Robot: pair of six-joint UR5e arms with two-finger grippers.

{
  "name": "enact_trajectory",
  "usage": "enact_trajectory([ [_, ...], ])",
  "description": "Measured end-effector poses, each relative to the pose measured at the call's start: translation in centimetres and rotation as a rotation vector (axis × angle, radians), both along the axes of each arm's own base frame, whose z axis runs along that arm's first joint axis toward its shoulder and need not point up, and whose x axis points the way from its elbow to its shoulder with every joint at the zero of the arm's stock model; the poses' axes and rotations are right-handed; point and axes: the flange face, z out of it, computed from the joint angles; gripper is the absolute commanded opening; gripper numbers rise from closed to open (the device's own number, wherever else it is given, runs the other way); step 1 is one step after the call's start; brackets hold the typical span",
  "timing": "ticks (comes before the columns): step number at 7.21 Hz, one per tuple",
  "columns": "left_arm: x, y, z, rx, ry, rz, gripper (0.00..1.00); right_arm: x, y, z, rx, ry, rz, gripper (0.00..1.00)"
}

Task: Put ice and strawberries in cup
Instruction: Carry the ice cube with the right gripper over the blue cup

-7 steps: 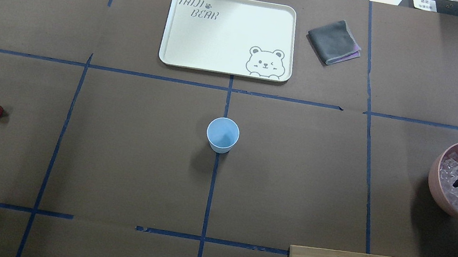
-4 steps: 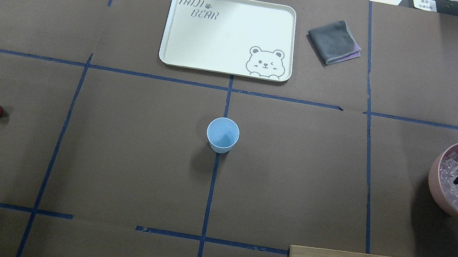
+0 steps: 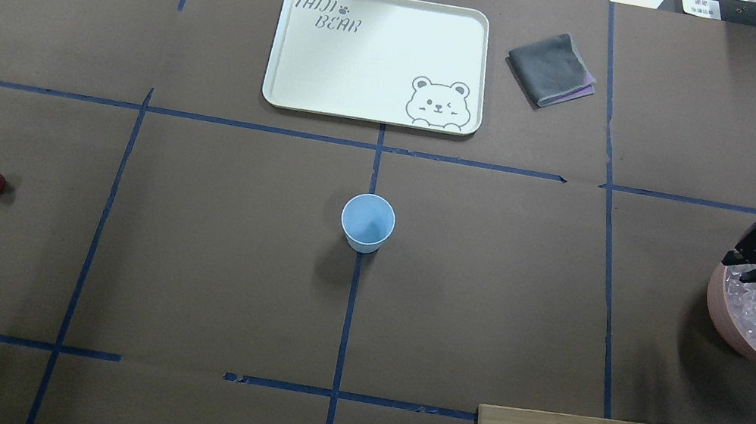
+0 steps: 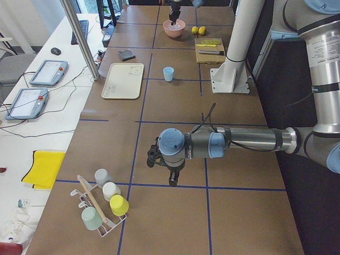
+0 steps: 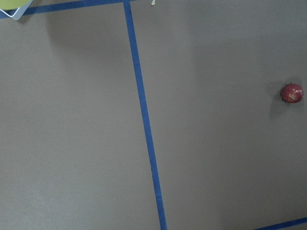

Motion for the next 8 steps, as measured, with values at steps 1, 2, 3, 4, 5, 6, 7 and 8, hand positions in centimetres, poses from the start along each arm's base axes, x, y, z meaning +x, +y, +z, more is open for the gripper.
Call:
enact_trajectory([
  [1,0.1,0.0,-0.1,0.0,0.014,-0.001,1.0,-2.6,-0.5,-3.6,0.06,-0.045,-0.038,0.0],
  [2,0.1,0.0,-0.2,0.002,0.02,-0.001,1.0,-6.2,-0.8,-7.6,0.111,-0.093,-0.083,0.01],
  [3,0.1,0.0,-0.2,0.004,0.022,-0.001,1.0,-10.0,-1.0,-11.9,0.125,-0.132,-0.117,0.01],
  [4,0.1,0.0,-0.2,0.004,0.022,-0.001,1.0,-14.5,-1.1,-16.5,0.11,-0.142,-0.138,0.0],
  [5,0.1,0.0,-0.1,0.002,0.022,0.0,1.0,-19.0,-1.2,-20.5,0.101,-0.126,-0.14,0.0],
  [6,0.2,0.0,0.0,-0.001,0.022,0.0,1.0,-23.1,-1.2,-23.6,0.1,-0.105,-0.137,0.01],
  [7,0.2,0.0,0.1,-0.003,0.022,0.001,1.0,-26.6,-1.3,-25.5,0.092,-0.093,-0.136,0.02],
  [8,0.2,0.0,0.1,-0.004,0.022,0.001,1.0,-29.1,-1.1,-26.2,0.082,-0.079,-0.132,0.02],
])
